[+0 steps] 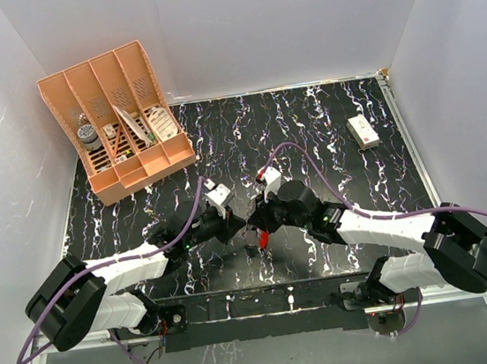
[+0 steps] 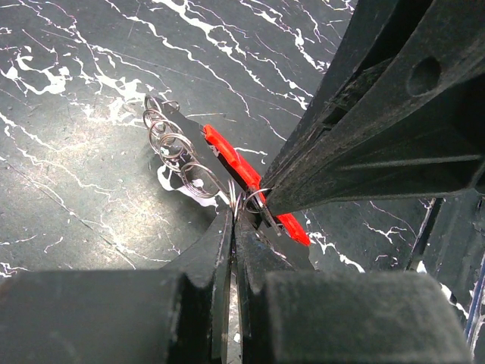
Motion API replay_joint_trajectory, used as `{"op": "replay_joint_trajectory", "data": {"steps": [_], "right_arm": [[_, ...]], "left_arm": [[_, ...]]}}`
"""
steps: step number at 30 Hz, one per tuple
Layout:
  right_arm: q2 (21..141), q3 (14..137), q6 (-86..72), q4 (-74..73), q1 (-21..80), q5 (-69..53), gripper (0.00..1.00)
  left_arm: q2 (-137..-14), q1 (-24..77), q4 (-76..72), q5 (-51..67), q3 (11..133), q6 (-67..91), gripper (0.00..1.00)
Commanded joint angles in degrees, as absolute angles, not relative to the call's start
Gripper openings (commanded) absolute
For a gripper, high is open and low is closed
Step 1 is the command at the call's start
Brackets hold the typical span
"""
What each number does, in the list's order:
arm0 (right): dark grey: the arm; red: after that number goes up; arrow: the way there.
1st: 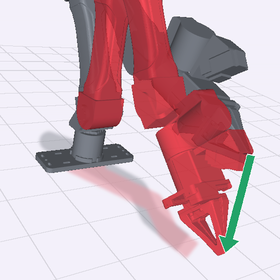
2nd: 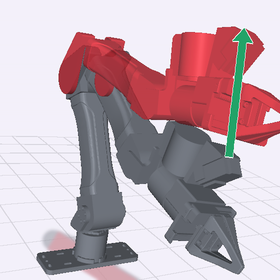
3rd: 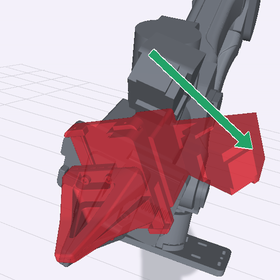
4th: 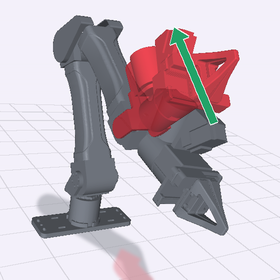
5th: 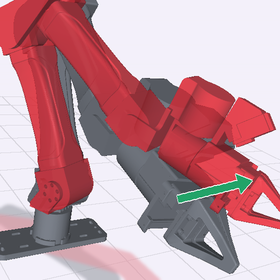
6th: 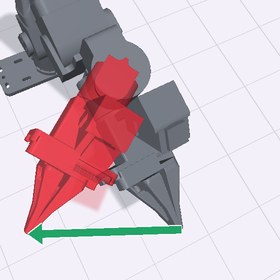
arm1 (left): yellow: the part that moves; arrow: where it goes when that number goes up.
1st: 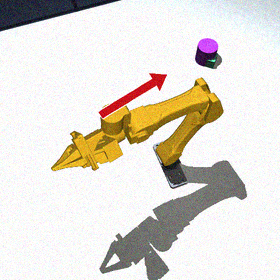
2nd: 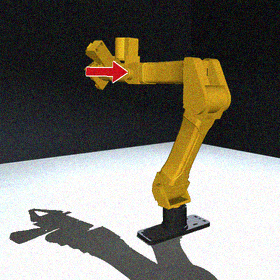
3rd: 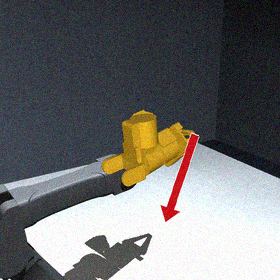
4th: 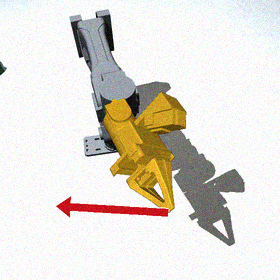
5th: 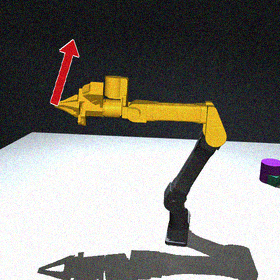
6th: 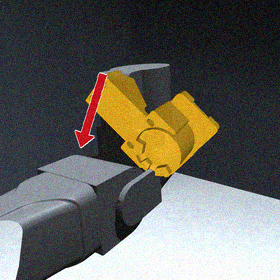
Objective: Put the keys on the keyring
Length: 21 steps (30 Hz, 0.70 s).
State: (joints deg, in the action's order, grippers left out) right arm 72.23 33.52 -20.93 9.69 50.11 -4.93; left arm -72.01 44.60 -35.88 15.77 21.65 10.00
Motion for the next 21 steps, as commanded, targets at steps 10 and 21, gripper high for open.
{"op": "replay_joint_trajectory", "data": {"steps": [10,21], "right_arm": [[73.0,36.3,-21.4,13.3,49.3,-5.4,0.0],[74.0,36.4,-22.3,13.6,48.9,-6.0,0.0]], "left_arm": [[-70.2,45.4,-36.6,15.7,22.8,8.7,0.0],[-69.1,45.9,-36.7,15.7,22.4,8.4,0.0]]}}
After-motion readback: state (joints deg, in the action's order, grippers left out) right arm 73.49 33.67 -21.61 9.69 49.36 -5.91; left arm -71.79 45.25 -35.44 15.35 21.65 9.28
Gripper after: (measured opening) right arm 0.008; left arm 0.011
